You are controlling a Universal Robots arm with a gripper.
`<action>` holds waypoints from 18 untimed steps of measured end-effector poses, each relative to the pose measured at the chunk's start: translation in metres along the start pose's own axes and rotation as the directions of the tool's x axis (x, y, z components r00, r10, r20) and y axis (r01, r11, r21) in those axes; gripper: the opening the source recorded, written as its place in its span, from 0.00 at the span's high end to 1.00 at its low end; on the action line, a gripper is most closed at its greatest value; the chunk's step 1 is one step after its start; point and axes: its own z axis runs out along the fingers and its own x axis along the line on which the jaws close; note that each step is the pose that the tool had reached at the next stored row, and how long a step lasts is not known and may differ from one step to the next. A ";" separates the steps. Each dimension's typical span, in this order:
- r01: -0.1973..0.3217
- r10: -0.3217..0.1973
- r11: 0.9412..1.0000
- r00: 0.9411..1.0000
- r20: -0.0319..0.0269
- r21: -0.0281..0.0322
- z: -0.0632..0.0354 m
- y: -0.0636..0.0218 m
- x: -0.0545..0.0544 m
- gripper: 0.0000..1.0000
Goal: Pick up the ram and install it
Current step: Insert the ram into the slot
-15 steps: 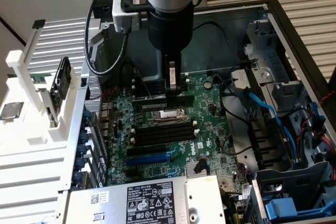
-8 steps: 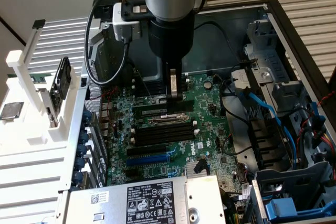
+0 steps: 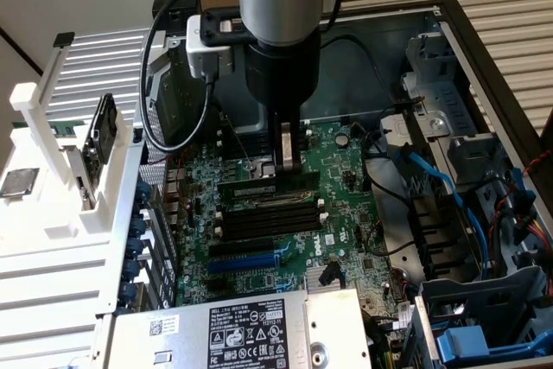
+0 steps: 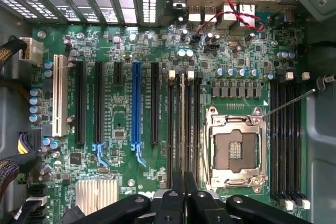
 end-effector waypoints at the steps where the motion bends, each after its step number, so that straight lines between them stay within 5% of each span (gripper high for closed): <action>1: 0.002 -0.002 1.000 1.000 0.000 0.000 0.0003 0.0000 0.000 0.88; 18: 0.007 -0.007 1.000 1.000 -0.002 -0.001 0.0148 -0.0007 0.002 0.88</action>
